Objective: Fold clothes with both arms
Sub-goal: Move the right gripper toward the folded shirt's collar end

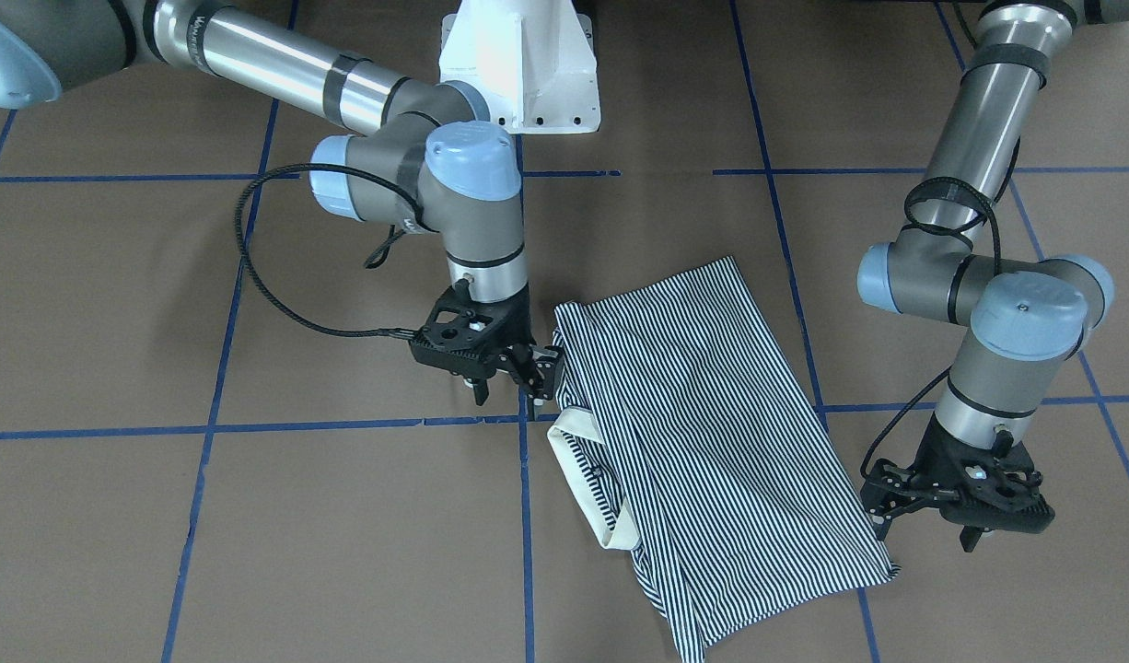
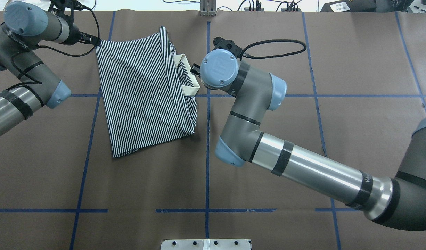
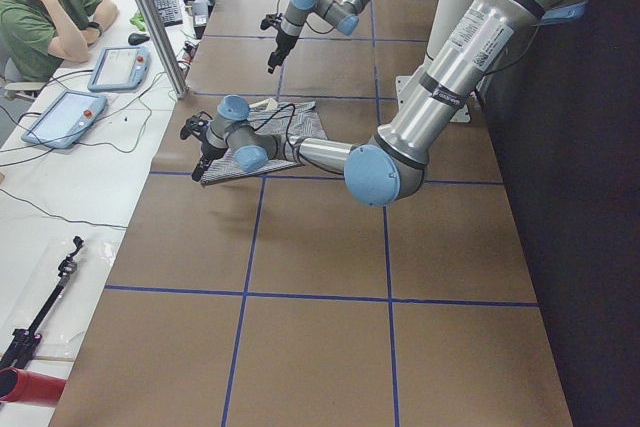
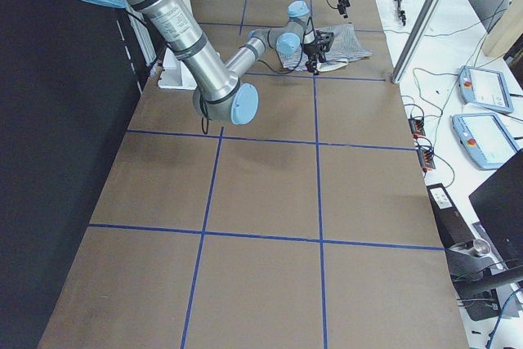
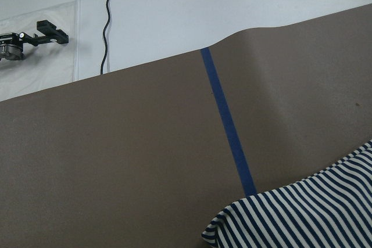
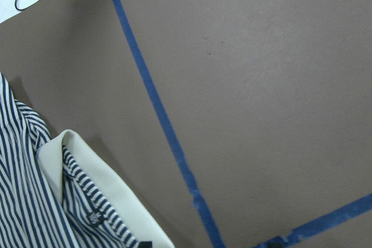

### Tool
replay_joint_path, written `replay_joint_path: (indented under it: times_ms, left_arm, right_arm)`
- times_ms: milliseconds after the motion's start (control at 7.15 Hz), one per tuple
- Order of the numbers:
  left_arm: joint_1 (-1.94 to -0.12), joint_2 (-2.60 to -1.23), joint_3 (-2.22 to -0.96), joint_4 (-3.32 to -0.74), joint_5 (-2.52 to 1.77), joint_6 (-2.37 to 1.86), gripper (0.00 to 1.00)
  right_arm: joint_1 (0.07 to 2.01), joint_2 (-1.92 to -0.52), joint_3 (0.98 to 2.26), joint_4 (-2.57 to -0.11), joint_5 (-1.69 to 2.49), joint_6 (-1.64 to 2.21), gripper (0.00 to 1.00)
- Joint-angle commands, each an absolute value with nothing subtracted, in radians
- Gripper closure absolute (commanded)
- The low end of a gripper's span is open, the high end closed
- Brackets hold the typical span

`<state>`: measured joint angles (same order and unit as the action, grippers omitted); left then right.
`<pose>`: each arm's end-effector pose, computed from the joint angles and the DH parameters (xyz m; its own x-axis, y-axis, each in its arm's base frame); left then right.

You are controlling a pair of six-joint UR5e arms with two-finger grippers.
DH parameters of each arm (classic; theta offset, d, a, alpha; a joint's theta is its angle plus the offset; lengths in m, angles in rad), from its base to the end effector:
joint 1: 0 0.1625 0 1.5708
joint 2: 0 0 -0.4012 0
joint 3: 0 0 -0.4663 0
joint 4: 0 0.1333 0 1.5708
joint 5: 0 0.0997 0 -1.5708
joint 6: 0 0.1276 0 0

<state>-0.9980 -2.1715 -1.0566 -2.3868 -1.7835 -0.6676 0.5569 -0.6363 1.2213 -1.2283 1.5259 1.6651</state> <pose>0.3718 -0.7728 0.4522 0.7825 0.2030 -0.5886 0.1892 0.8231 0.5354 -0.6678 -0.5796 0.1401 0.4544 0.3937 0.7991 -0.6040 0.7955 -0.0485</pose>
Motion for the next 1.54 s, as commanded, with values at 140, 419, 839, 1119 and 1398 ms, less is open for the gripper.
replay_joint_path:
  times_ms: [140,419,839,1119,1398]
  left_arm:
    - [-0.997,-2.171,-1.058,-2.387,-1.784,-0.673,0.00]
    - [-0.996,-2.171,-1.058,-2.387,-1.784,-0.673,0.00]
    - [-0.994,-2.171,-1.058,-2.387,-1.784,-0.673,0.00]
    - [-0.994,-2.171,-1.058,-2.388,-1.784,-0.675,0.00]
    - [-0.993,-2.171,-1.072,-2.387,-1.784,-0.676,0.00]
  right_arm:
    - [0.502,-0.546,1.056,-1.138,1.453,1.730,0.39]
    - [0.502,-0.520,0.997,-1.137,1.439,1.730,0.39]
    - [0.502,-0.519,0.970,-1.129,1.425,1.730,0.49]
    - [0.502,-0.517,0.966,-1.129,1.427,1.739,1.00]
    - [0.505,-0.508,0.980,-1.131,1.434,1.740,1.00]
